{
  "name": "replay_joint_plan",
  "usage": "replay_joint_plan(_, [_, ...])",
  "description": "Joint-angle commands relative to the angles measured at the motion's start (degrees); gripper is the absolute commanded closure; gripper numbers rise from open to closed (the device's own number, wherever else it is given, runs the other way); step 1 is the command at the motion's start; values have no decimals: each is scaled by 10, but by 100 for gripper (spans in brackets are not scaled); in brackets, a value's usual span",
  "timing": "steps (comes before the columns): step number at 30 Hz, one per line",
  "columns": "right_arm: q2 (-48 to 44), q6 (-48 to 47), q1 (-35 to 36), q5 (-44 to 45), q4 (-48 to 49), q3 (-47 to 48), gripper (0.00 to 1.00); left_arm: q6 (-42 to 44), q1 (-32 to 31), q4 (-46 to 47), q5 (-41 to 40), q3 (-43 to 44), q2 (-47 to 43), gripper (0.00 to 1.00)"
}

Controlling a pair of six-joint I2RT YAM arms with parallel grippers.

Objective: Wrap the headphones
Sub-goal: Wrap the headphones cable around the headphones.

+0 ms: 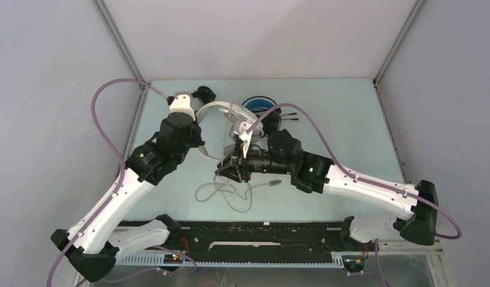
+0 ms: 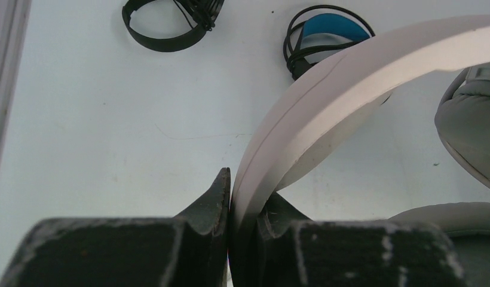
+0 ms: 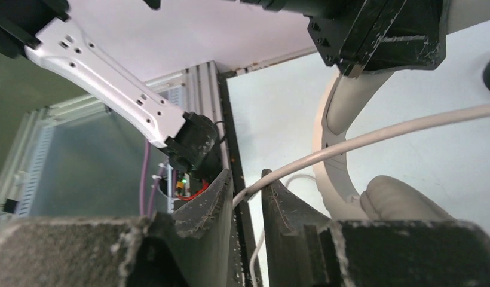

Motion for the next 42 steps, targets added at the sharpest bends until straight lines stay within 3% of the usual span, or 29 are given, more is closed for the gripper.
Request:
replay_joint_plan(1, [-11, -75, 29, 99, -15, 29, 73, -84, 16, 72, 30, 46, -19, 100])
replay_joint_plan(8, [-36, -89, 51, 164, 16, -36, 72, -109, 31, 80, 53, 48, -34, 100])
replay_joint_plan(28, [-69, -20, 58, 182, 58, -180, 68, -115, 47, 85, 85, 105, -19, 100])
replay_joint_plan(30, [-71, -15, 58, 197, 76, -193, 75, -117, 48, 83, 88, 107, -18, 100])
replay_joint_plan(33, [-82, -2, 53, 280, 88, -220, 98, -115, 54, 78, 88, 114, -20, 100])
replay_joint_plan(42, [-160, 210, -80, 376, -30, -311, 100, -134, 188, 90, 156, 115, -52, 100])
